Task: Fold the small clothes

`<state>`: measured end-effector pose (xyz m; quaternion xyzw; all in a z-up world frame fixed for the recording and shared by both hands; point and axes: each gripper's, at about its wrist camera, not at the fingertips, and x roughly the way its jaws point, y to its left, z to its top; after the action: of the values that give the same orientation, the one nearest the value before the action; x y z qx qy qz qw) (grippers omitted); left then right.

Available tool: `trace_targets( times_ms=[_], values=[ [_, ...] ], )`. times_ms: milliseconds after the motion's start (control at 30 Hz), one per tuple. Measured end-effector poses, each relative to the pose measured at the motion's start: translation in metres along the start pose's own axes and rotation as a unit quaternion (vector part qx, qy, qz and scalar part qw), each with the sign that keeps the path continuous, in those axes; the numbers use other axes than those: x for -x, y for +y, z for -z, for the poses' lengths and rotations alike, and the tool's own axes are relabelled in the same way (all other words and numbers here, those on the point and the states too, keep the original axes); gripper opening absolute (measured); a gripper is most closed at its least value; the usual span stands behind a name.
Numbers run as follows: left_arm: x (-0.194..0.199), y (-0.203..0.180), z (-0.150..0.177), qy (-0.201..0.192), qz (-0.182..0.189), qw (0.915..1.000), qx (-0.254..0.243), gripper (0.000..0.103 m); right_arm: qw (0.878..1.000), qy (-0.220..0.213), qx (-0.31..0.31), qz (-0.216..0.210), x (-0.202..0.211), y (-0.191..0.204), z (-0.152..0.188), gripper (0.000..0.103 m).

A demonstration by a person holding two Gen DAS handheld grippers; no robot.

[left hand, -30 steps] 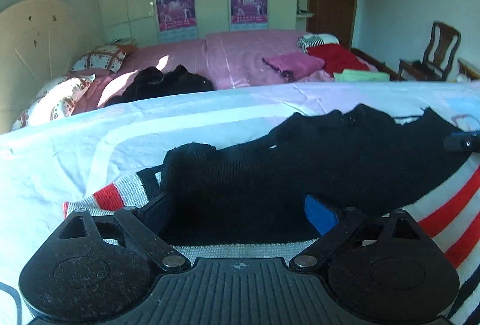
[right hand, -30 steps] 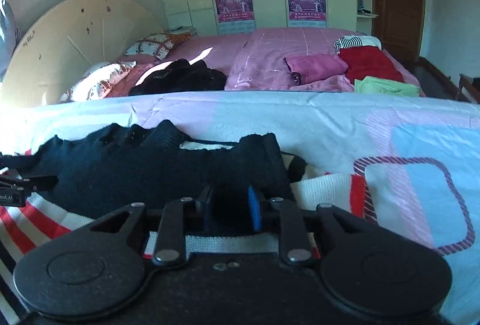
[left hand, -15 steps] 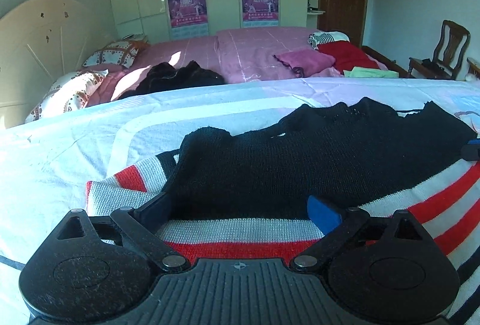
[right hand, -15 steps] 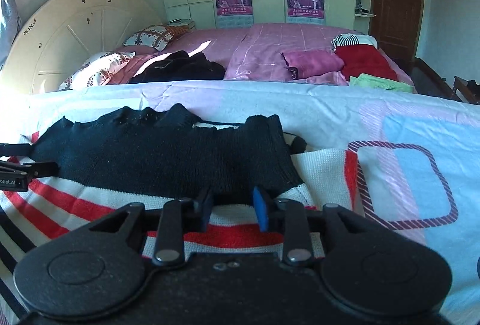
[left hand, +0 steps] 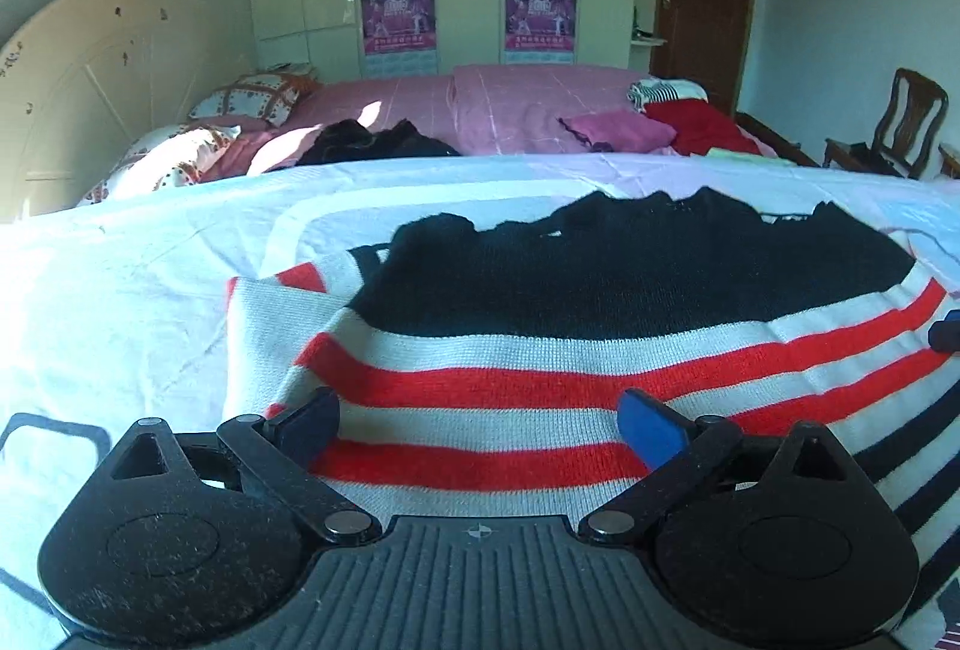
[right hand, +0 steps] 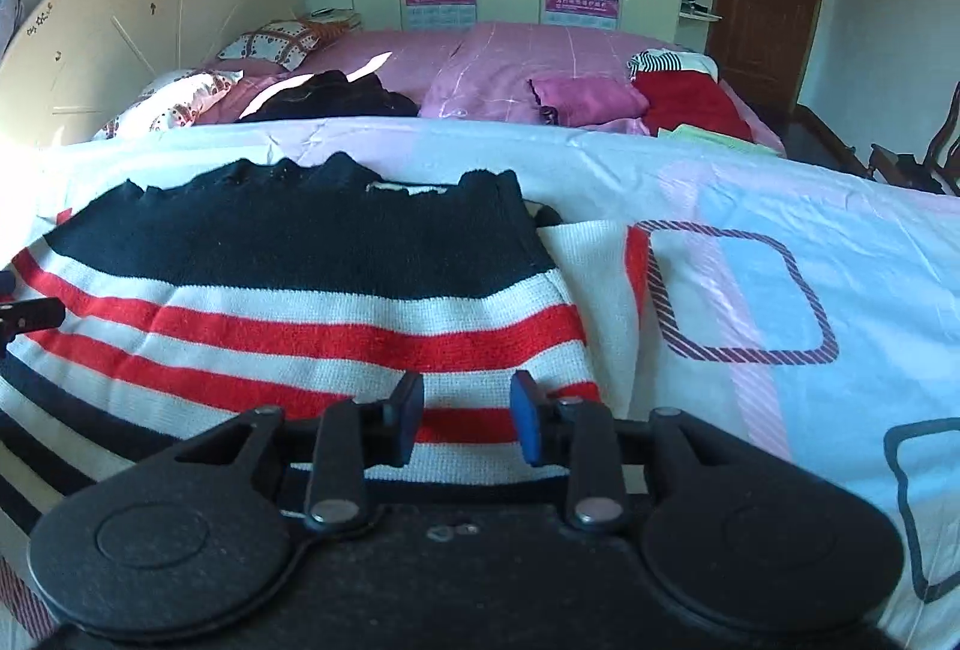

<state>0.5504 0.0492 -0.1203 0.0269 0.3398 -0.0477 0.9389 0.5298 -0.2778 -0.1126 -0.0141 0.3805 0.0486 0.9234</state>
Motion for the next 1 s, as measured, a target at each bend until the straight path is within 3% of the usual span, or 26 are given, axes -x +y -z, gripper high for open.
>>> trace_targets(
  times_ms=[67,200,333,400,467,533,633,700,767,800,833,867,933,1000],
  values=[
    [0.026,0.013,0.01,-0.016,0.009,0.9993,0.033,0.098,1.0,-0.016,0.0,-0.012,0.015,0.001,0.005,0.032],
    [0.07,0.039,0.044,-0.022,-0.01,0.9966,0.079,0.098,0.999,-0.025,0.012,-0.017,0.038,0.007,0.021,0.032],
    [0.094,0.064,0.081,-0.005,-0.011,0.9897,0.143,0.098,0.999,-0.035,0.019,-0.017,0.06,0.01,0.037,0.032],
    [0.095,0.073,0.097,0.012,0.017,0.9813,0.192,0.098,0.999,-0.037,0.018,-0.024,0.066,0.013,0.042,0.032],
    [0.088,0.079,0.105,0.022,0.04,0.9721,0.23,0.087,0.999,-0.037,0.016,-0.025,0.069,0.016,0.044,0.032],
    [0.08,0.085,0.107,0.018,0.063,0.9613,0.268,0.086,0.999,-0.039,0.009,-0.024,0.069,0.016,0.043,0.032],
    [0.063,0.096,0.108,0.012,0.107,0.9304,0.35,0.086,0.999,-0.037,0.001,-0.026,0.067,0.017,0.043,0.032],
    [0.051,0.103,0.11,0.008,0.129,0.9056,0.404,0.078,0.999,-0.038,0.001,-0.025,0.068,0.019,0.045,0.032],
    [0.038,0.106,0.115,0.018,0.129,0.8892,0.439,0.045,0.999,-0.037,0.001,-0.027,0.068,0.02,0.047,0.032],
    [0.031,0.108,0.117,0.024,0.128,0.8829,0.451,0.037,0.999,-0.037,-0.001,-0.026,0.068,0.02,0.048,0.032],
    [0.026,0.107,0.119,0.029,0.123,0.8811,0.456,0.021,0.999,-0.036,-0.003,-0.024,0.067,0.02,0.048,0.032],
    [0.022,0.108,0.12,0.03,0.124,0.8799,0.458,0.015,0.999,-0.035,-0.005,-0.023,0.066,0.019,0.049,0.032],
    [0.025,0.108,0.124,0.01,0.136,0.8684,0.477,0.009,0.999,-0.032,-0.011,-0.02,0.064,0.016,0.049,0.032],
    [0.035,0.106,0.128,-0.025,0.136,0.8697,0.474,0.008,0.999,-0.033,-0.013,-0.018,0.064,0.012,0.049,0.032]
  ],
)
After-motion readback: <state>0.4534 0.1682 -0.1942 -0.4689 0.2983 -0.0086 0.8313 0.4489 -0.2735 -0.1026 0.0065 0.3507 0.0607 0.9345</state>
